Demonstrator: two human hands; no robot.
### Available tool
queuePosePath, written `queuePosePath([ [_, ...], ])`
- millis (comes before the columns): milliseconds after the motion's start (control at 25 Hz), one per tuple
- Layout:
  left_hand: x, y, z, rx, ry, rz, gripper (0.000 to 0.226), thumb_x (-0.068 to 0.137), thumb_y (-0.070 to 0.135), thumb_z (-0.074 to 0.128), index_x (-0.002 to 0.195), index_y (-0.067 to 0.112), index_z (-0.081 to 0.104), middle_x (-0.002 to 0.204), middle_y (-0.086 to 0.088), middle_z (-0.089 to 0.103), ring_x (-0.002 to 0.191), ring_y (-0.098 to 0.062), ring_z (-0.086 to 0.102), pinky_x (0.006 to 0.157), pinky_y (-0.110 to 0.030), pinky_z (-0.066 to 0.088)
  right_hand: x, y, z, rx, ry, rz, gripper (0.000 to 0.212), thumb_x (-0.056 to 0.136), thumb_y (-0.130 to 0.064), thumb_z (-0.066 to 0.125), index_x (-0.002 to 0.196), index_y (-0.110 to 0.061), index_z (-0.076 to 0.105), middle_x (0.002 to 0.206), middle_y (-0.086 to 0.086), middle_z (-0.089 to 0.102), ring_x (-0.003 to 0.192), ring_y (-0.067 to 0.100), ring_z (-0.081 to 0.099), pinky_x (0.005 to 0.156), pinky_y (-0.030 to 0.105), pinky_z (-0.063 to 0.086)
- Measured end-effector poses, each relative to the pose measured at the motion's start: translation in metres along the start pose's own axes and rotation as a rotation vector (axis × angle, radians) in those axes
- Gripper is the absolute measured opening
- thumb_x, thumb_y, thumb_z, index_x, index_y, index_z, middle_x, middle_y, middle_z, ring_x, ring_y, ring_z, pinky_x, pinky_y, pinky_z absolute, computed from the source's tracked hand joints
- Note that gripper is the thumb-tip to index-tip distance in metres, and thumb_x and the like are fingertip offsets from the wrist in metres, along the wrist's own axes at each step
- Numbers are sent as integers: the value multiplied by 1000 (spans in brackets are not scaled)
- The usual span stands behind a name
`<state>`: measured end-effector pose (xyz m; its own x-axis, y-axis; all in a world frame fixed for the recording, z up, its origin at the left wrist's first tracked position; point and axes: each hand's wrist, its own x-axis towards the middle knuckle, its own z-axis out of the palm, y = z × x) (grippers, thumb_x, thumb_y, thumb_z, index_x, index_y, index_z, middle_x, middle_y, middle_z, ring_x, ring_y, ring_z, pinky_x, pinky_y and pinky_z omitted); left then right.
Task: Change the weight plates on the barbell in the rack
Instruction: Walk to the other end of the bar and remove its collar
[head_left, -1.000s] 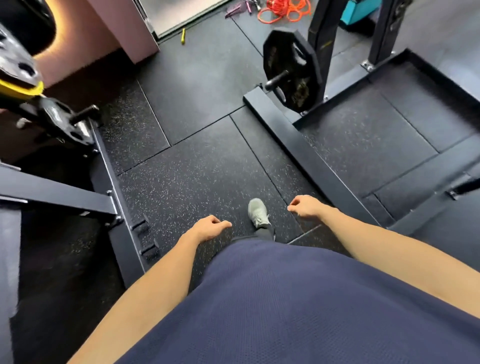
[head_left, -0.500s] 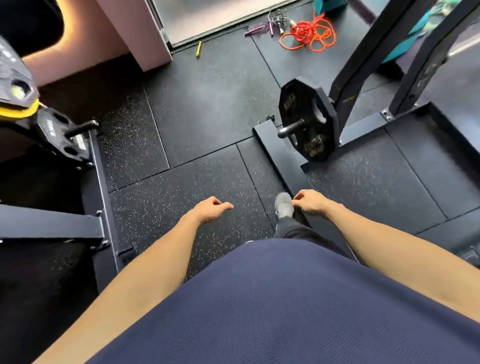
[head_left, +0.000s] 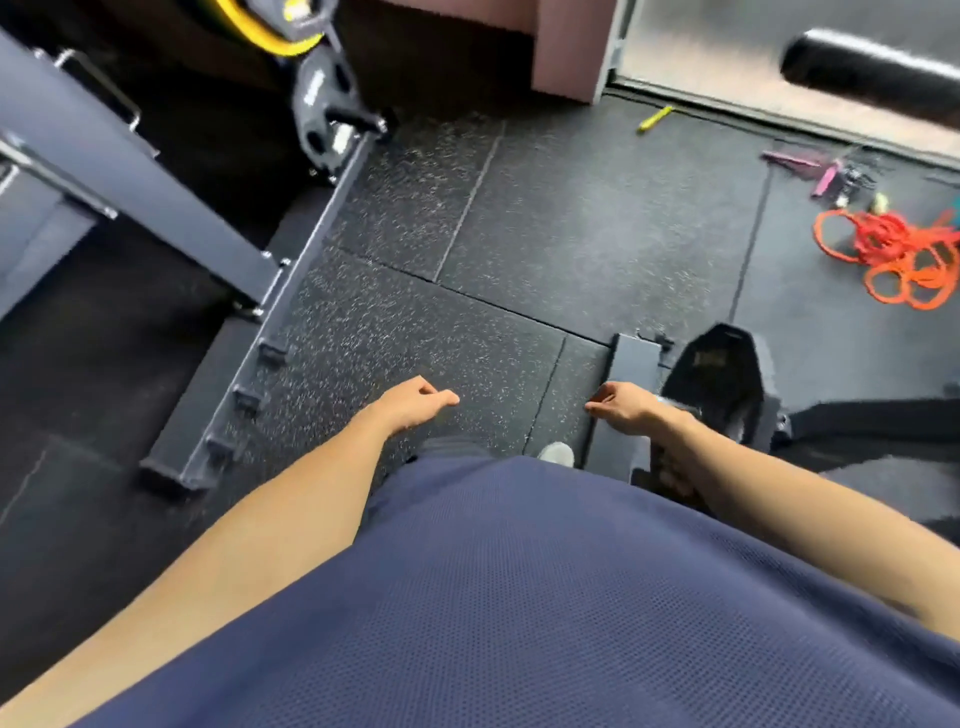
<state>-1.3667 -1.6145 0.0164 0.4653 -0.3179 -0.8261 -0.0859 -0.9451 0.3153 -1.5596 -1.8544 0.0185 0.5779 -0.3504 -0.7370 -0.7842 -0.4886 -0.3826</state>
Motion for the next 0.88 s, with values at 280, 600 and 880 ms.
queuePosePath([
  [280, -11, -57, -6, -382, 139, -197, 44, 85, 61, 56, 108, 23, 53, 96, 5, 48, 95, -19, 47, 85, -39, 37, 64, -96, -26, -363, -186, -190, 35, 96, -24, 52, 122, -1, 60, 126, 17, 60, 118, 31, 55, 94, 33, 43],
  [600, -10, -117, -10, -691, 231, -284, 34, 87, 56, 57, 81, 25, 44, 80, 7, 42, 78, -16, 45, 72, -30, 34, 112, -220, -2, -677, -225, -411, 39, 94, -31, 57, 126, -9, 57, 125, 13, 62, 114, 29, 58, 91, 29, 43],
  [880, -23, -141, -38, -836, 334, -377, 53, 88, 55, 58, 124, 19, 49, 122, -4, 52, 114, -23, 51, 95, -36, 40, 133, -304, 10, -727, -314, -503, 50, 92, -36, 60, 134, -12, 48, 121, 16, 63, 102, 31, 64, 84, 33, 49],
])
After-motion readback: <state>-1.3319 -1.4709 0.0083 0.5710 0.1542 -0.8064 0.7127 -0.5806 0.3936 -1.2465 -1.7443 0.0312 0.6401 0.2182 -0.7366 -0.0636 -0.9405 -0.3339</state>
